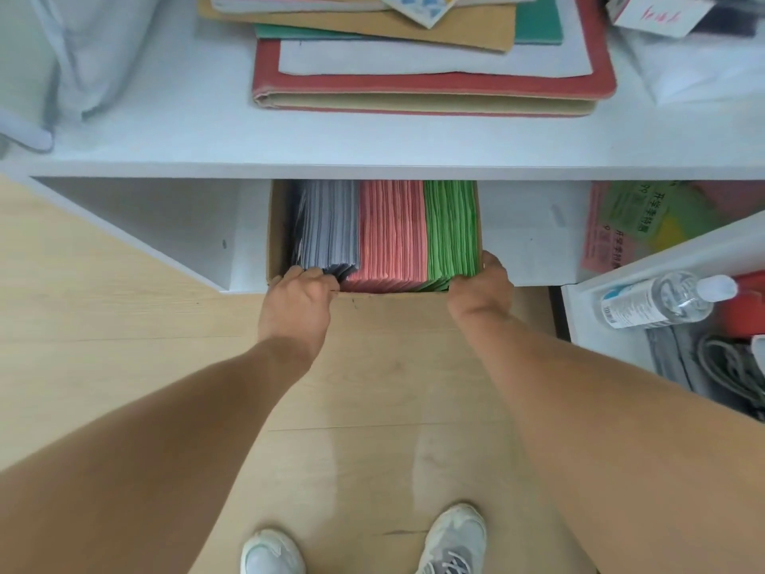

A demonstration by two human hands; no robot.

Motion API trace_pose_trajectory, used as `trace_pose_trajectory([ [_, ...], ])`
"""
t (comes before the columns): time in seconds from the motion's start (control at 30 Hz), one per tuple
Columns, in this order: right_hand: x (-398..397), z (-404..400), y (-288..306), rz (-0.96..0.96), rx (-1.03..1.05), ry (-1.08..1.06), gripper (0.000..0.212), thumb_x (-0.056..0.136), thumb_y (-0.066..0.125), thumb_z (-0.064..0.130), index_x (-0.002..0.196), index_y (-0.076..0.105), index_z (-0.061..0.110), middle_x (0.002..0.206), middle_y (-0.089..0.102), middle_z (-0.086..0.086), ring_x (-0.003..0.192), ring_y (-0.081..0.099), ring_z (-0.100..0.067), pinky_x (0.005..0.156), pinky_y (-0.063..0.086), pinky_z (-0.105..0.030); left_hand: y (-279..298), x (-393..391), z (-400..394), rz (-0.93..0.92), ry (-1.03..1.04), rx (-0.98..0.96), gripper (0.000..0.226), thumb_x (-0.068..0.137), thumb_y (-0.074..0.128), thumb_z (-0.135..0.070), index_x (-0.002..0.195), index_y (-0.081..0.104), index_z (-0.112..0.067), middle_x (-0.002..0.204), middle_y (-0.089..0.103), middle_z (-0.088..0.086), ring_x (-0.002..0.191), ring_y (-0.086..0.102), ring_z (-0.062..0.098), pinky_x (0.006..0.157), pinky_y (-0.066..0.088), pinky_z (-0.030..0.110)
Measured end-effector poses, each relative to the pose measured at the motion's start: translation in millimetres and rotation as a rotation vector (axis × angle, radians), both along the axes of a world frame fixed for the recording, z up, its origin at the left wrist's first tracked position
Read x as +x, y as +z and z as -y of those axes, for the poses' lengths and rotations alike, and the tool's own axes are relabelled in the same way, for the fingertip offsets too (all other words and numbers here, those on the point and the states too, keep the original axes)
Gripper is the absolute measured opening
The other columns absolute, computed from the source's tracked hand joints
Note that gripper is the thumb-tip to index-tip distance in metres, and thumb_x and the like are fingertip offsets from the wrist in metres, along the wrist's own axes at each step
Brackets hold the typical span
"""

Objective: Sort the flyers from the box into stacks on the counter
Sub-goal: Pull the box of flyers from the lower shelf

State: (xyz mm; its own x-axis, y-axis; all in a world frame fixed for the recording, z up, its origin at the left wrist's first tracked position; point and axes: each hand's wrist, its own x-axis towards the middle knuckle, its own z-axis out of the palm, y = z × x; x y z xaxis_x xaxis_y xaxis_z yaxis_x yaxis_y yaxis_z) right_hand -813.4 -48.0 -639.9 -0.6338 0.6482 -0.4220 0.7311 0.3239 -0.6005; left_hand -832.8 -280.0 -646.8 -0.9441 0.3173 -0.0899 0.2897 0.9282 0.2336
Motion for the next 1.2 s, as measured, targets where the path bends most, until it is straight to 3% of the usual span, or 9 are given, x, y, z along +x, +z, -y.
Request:
trace_pose_trajectory([
  [0.13,25,0,-2,0.029,0.034,-0.014,0.032,0.094,0.052,0.001,0.122,0.056,0.015,0.092,0.062,0.003,0.064,0.051,-0.005,0.051,0.039,-0.018,1,30,6,-0.039,-0.075,-0.029,0.020,0.084,0.077,-0.002,0.089,0.079,-0.021,0.075,0.066,-0.003,0.072,0.056,0.021,0.071,0.048,0.034],
  [0.23,42,0,3,0.102,0.099,0.013,0.031,0.098,0.045,0.011,0.128,0.051,0.015,0.096,0.060,0.003,0.069,0.054,-0.011,0.057,0.042,-0.026,0,49,13,-0.049,-0.118,-0.041,0.029,0.073,0.084,0.000,0.087,0.078,-0.024,0.073,0.066,-0.006,0.072,0.058,0.020,0.067,0.046,0.034],
  [0.4,21,-16,7,0.126,0.216,0.150,0.040,0.108,0.026,0.032,0.135,0.053,0.019,0.113,0.065,-0.007,0.093,0.058,-0.027,0.076,0.042,-0.035,11,45,22,-0.152,-0.150,0.247,0.010,0.092,0.060,-0.015,0.091,0.071,-0.016,0.084,0.065,-0.003,0.078,0.057,0.020,0.070,0.047,0.033],
  [0.53,-3,-25,-1,0.108,0.191,0.133,0.033,0.108,0.028,0.020,0.122,0.056,0.014,0.091,0.058,-0.003,0.078,0.053,-0.022,0.069,0.041,-0.033,17,16,25,-0.188,0.308,0.360,0.023,0.093,0.052,-0.006,0.114,0.059,-0.007,0.109,0.060,0.011,0.098,0.055,0.029,0.085,0.045,0.042],
  [0.6,-6,-26,-5,0.128,0.210,0.123,0.028,0.105,0.029,0.013,0.116,0.055,0.012,0.082,0.051,0.000,0.070,0.049,-0.018,0.062,0.039,-0.033,15,0,27,-0.011,0.593,0.404,0.039,0.095,0.052,-0.006,0.134,0.052,-0.008,0.131,0.056,0.013,0.115,0.056,0.034,0.096,0.044,0.044],
  [0.67,-6,-24,-5,0.154,0.259,0.147,0.024,0.104,0.031,0.008,0.115,0.052,0.012,0.084,0.053,-0.002,0.072,0.051,-0.020,0.059,0.036,-0.033,13,-11,28,0.174,0.685,0.401,0.043,0.099,0.050,-0.010,0.143,0.049,-0.011,0.139,0.058,0.012,0.119,0.059,0.035,0.099,0.044,0.039],
  [0.77,-7,-23,-8,0.160,0.281,0.156,0.026,0.106,0.030,0.011,0.122,0.050,0.012,0.096,0.058,-0.008,0.083,0.055,-0.027,0.064,0.036,-0.034,9,-16,28,0.233,0.623,0.323,0.039,0.103,0.046,-0.013,0.142,0.052,-0.012,0.125,0.067,0.018,0.113,0.061,0.041,0.092,0.047,0.039],
  [0.9,-6,-24,-17,0.109,0.260,0.143,0.031,0.110,0.023,0.021,0.125,0.048,0.012,0.091,0.059,-0.009,0.080,0.057,-0.028,0.060,0.034,-0.035,5,-21,24,0.286,0.581,0.233,0.033,0.105,0.042,-0.014,0.138,0.047,-0.007,0.107,0.064,0.027,0.093,0.056,0.043,0.073,0.042,0.040],
  [1.2,-8,-34,-19,0.144,0.209,0.198,0.030,0.109,0.026,0.018,0.131,0.044,0.010,0.090,0.054,-0.007,0.070,0.052,-0.021,0.055,0.034,-0.034,-5,-19,17,0.304,0.638,0.237,0.025,0.107,0.037,-0.016,0.130,0.041,-0.006,0.088,0.050,0.019,0.081,0.045,0.038,0.071,0.036,0.042],
])
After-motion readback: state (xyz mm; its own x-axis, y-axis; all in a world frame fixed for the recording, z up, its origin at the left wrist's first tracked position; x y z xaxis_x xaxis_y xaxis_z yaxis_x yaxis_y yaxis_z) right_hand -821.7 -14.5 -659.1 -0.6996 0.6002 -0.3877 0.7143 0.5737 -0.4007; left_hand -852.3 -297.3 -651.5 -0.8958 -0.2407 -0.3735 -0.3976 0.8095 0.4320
